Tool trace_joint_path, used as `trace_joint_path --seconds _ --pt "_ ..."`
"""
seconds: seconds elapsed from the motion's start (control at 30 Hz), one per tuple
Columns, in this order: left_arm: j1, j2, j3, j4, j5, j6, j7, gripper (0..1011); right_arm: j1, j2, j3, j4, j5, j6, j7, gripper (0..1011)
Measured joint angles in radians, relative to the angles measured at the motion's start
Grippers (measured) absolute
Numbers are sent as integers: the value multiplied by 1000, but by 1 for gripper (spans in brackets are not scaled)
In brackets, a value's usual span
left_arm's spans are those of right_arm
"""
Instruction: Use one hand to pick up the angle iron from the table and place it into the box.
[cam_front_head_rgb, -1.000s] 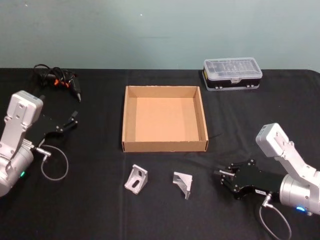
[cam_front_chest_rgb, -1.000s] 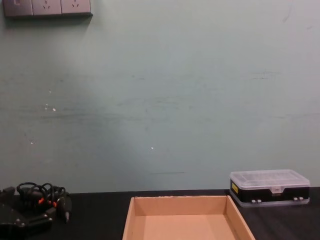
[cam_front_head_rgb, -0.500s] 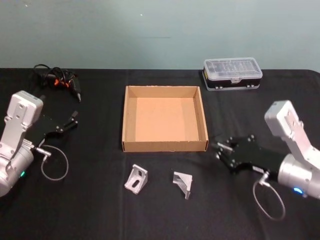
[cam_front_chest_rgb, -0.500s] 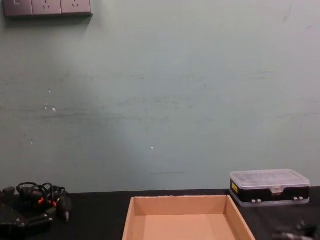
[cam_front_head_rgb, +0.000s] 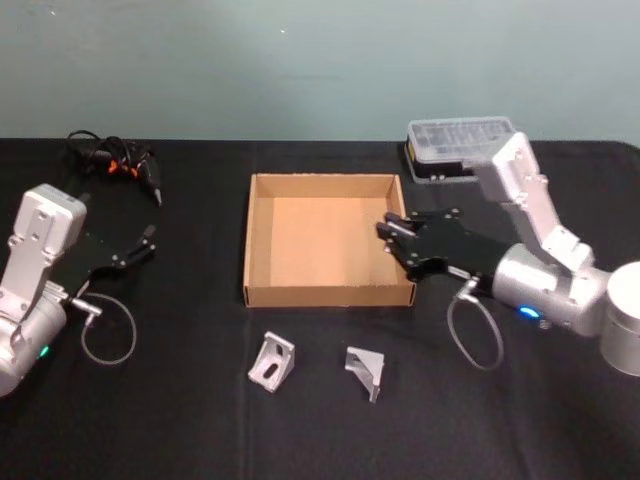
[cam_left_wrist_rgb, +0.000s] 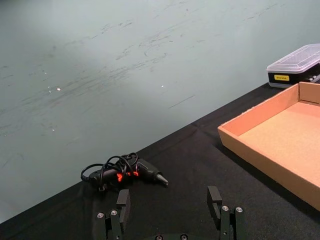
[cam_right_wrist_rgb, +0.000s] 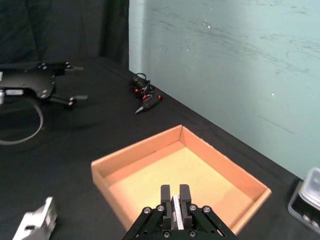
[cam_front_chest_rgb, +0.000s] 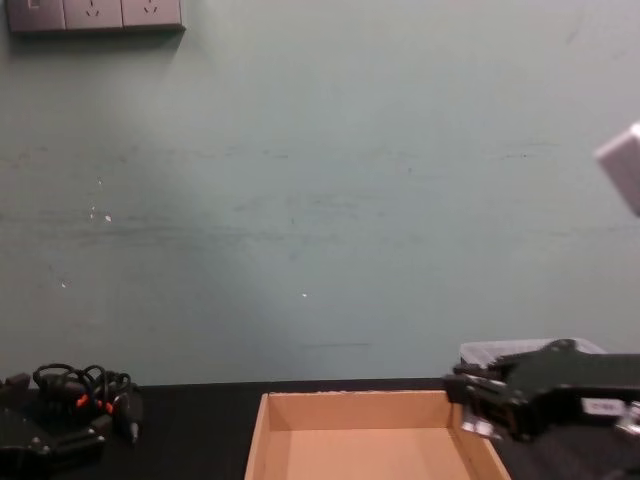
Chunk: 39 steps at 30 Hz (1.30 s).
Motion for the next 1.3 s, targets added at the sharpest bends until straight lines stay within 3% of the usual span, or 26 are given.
trace_joint_path --seconds 0.4,0.67,0.93,1.3 --pt "0 0 0 0 0 0 0 1011 206 -177 -70 294 -67 10 -17 118" --pt "0 0 0 0 0 0 0 1012 293 -261 -90 486 -109 -23 -22 118" --pt "0 0 0 0 0 0 0 1011 319 -297 -89 576 -136 -40 -23 118" --pt "0 0 0 0 0 0 0 1011 332 -312 -86 617 -156 -41 -21 118"
